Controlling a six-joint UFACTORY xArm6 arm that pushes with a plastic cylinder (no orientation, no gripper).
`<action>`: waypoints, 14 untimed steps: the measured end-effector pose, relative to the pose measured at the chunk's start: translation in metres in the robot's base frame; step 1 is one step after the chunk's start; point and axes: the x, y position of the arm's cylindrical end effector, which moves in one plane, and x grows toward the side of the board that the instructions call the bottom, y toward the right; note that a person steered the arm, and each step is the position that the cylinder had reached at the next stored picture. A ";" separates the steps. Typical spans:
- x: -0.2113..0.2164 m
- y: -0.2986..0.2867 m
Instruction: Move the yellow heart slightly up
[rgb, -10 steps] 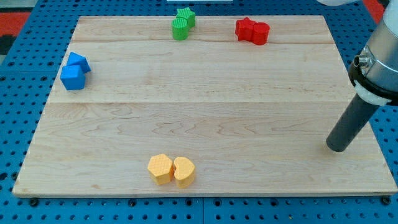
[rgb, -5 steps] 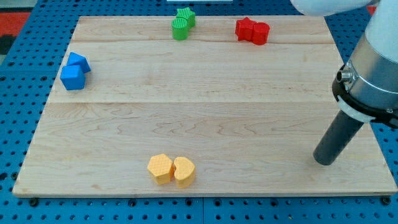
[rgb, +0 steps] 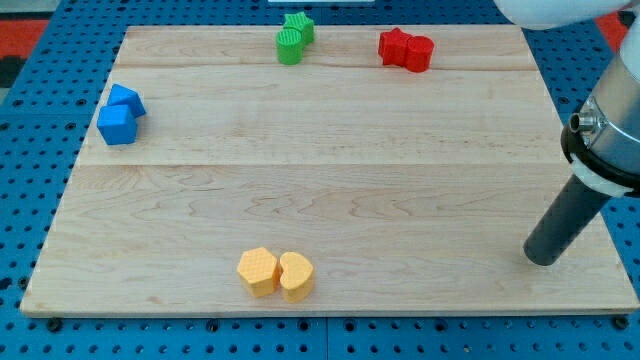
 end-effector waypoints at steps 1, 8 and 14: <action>-0.002 -0.007; -0.052 -0.100; 0.053 -0.320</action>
